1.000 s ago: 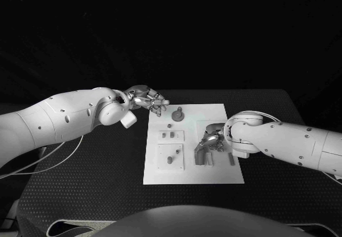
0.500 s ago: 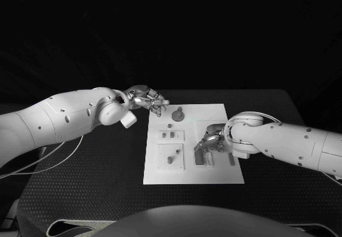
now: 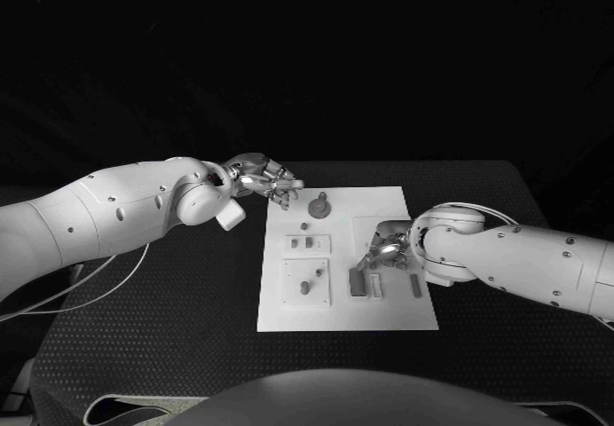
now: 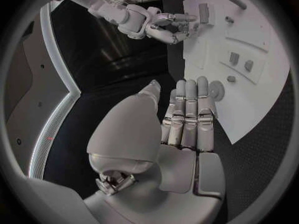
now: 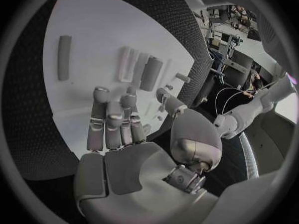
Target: Assemble the parts on the task board
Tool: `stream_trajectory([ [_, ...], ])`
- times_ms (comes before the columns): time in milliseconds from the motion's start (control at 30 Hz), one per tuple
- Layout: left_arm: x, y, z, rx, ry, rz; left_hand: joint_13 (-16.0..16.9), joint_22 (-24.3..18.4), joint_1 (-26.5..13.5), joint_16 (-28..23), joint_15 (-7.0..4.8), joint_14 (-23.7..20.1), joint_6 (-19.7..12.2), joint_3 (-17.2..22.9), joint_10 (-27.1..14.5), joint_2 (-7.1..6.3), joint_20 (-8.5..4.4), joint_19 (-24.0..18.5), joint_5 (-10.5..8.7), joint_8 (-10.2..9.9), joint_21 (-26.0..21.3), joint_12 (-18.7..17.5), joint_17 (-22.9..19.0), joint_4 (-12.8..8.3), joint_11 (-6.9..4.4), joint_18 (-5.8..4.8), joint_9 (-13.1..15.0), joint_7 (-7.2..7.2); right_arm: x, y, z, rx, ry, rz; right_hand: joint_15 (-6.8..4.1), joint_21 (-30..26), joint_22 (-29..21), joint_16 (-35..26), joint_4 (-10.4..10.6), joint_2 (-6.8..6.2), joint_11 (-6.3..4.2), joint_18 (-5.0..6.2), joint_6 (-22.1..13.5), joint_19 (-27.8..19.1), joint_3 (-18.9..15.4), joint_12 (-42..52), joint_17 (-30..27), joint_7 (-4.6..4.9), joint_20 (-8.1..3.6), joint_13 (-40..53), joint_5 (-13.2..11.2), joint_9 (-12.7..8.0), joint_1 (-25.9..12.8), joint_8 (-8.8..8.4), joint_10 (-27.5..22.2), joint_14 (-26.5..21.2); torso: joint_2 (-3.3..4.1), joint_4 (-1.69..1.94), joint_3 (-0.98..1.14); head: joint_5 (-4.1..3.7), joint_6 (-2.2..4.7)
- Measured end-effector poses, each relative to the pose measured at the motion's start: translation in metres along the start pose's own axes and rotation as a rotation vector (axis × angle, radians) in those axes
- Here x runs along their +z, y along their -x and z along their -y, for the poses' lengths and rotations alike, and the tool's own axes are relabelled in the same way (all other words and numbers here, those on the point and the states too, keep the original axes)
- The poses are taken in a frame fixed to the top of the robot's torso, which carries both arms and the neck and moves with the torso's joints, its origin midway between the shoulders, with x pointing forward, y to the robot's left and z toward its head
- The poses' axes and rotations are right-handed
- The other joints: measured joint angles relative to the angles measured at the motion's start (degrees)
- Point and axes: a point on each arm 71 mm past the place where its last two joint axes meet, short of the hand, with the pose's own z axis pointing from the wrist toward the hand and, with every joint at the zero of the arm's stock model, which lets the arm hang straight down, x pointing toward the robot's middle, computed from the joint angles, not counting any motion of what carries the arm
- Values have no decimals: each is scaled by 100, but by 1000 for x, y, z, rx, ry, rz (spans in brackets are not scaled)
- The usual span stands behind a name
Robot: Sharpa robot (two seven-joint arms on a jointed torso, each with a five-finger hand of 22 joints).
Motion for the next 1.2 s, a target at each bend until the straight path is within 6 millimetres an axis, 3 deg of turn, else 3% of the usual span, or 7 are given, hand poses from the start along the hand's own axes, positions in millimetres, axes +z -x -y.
stream_trajectory([
  [200, -1, 1, 0, 0, 1, 1, 0, 0, 0, 0, 0, 0, 0, 0, 0, 0, 0, 0, 0, 0, 0, 0, 0, 0, 0, -1, 0, 0, -15, 4, 12, 16, 22, 87, -27, 13, 0, 0, -194, 84, -43, -37, 54, 63, -35, 29, -17, -5, -61, -25, 0, 6, 279, 9, 90, 111, -1, -5, -1, 4, 0],
  [333, -1, 1, 0, 0, 0, 2, 0, 0, 0, 0, 0, 0, 0, 0, 0, 0, 0, 0, 0, 0, 0, 0, 0, 0, 0, -2, 0, 0, -29, 16, 17, 32, 41, 139, -39, 14, 0, 0, -252, 106, -66, -39, 104, 93, -61, 51, -36, -38, -50, -32, 0, 18, 377, 48, 133, 127, -4, -15, -1, -8, 0],
  [467, -1, 0, 0, 0, -1, 1, 0, 0, 0, 0, 0, 0, 0, 0, 0, 0, 0, 0, 0, 0, 0, 0, 0, 0, 0, -3, 0, 0, -41, 26, 29, 56, 22, 133, -90, 23, 0, 0, -349, 244, -104, -39, 252, 128, -139, 140, -49, -99, -58, 10, 0, 175, 509, 200, 194, 195, -6, -19, -1, -41, 0],
  [667, -1, 0, 0, 0, -1, 0, 0, 0, 0, 0, 0, 0, 0, 0, 0, 0, 0, 0, 0, 0, 0, 0, 0, 0, 0, -5, 4, 0, -46, 24, 62, 77, -68, 78, -100, 22, 0, 0, -441, 535, -109, -39, 296, 143, -216, 178, -49, -125, -58, 65, 0, 529, 411, 395, 209, 225, -5, -19, -2, -96, 0],
  [833, -1, 0, 0, 0, -2, 0, 0, 0, 0, 0, 0, 0, 0, 0, 0, 0, 0, 0, 0, 0, 0, 0, 0, 0, 0, -7, 4, 0, -51, 14, 80, 80, -117, 47, -102, -16, 0, 0, -395, 546, -121, -39, 262, 143, -262, 178, -49, -100, -58, 65, 0, 563, 312, 387, 198, 228, -2, -19, 4, -136, 4],
  [900, -1, 0, 0, 0, -2, 0, 0, 0, 0, 0, 0, 0, 0, 0, 0, 0, 0, 0, 0, 0, 0, 0, 0, 0, 0, -8, 4, 0, -51, 5, 85, 81, -131, 26, -102, -26, 0, -6, -331, 495, -129, -39, 195, 143, -253, 178, -49, -111, -58, 63, 0, 563, 250, 346, 189, 228, -1, -16, 8, -153, 17],
  [1200, 0, -1, 0, 0, -3, -1, 0, 0, 0, 0, 0, 0, 0, 0, 0, 0, 0, 0, 0, 0, 0, 0, 0, 0, 0, -12, 9, 0, -44, -18, 88, 49, -153, -16, -101, -46, 0, -28, -184, 359, -139, -39, 175, 143, -201, 178, -48, -97, -58, 51, 0, 547, 114, 279, 178, 229, -2, -23, 15, -176, 29],
])
